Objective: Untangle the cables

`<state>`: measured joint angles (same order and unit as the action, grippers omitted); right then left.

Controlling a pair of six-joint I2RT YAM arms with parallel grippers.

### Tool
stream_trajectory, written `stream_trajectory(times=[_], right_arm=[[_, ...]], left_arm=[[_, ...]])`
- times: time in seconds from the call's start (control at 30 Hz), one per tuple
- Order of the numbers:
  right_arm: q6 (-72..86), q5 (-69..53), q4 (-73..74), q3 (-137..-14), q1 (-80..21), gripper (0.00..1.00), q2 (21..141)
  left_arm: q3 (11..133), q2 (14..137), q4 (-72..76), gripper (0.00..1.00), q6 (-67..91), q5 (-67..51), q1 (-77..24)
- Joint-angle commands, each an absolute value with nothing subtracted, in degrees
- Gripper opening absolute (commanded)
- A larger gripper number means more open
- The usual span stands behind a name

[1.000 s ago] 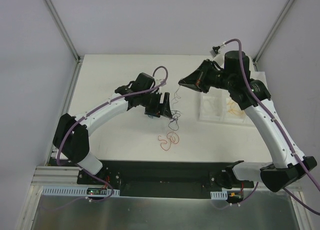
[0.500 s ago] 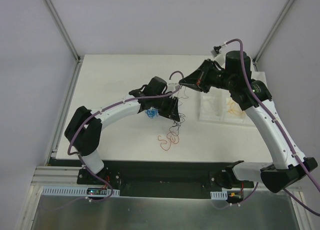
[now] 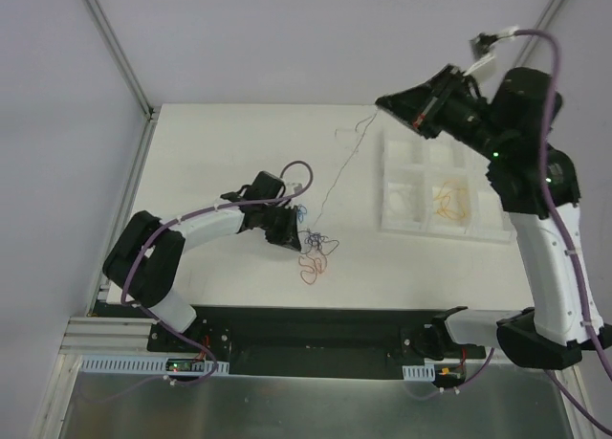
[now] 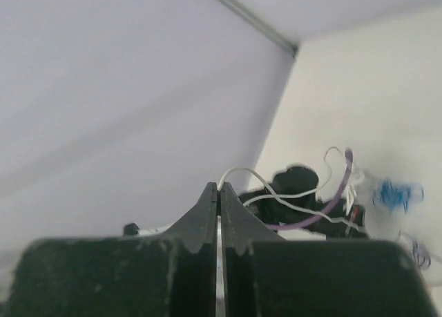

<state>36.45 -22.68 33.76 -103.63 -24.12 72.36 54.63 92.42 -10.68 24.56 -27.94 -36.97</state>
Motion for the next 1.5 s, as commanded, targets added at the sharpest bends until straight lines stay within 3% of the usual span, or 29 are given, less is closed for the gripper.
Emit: stream_trajectory(times=[0.0,0.43,0.77,1.0,1.47], right_arm=[[26.91,-11.70,32.78,-121.35,-23.64,0.00,70.66],[18.72,-5.98,34.28,-135.00,-22.68,0.00,76.38],[13.63,2.28,33.49,-142.38,-21.80,0.00,76.99],[10.37,7.47,33.57,-138.52,-20.83,0.00,73.66],[8.27,10.71,36.30,-139.49,-20.30,0.00,70.67]], left_arm=[[48.70,87.10,-11.07,0.00,25.32,-28.64,-27.97],[53.87,90.52,-19.77,0.00,19.95,-26.37,-21.27],[58.01,96.76,-28.56,0.00,18.46,-16.35,-14.25],[60.46,98.35,-30.58,0.00,17.84,-14.50,-2.83],[69.95,104.67,-35.68,0.00,18.46,-11.43,6.68]])
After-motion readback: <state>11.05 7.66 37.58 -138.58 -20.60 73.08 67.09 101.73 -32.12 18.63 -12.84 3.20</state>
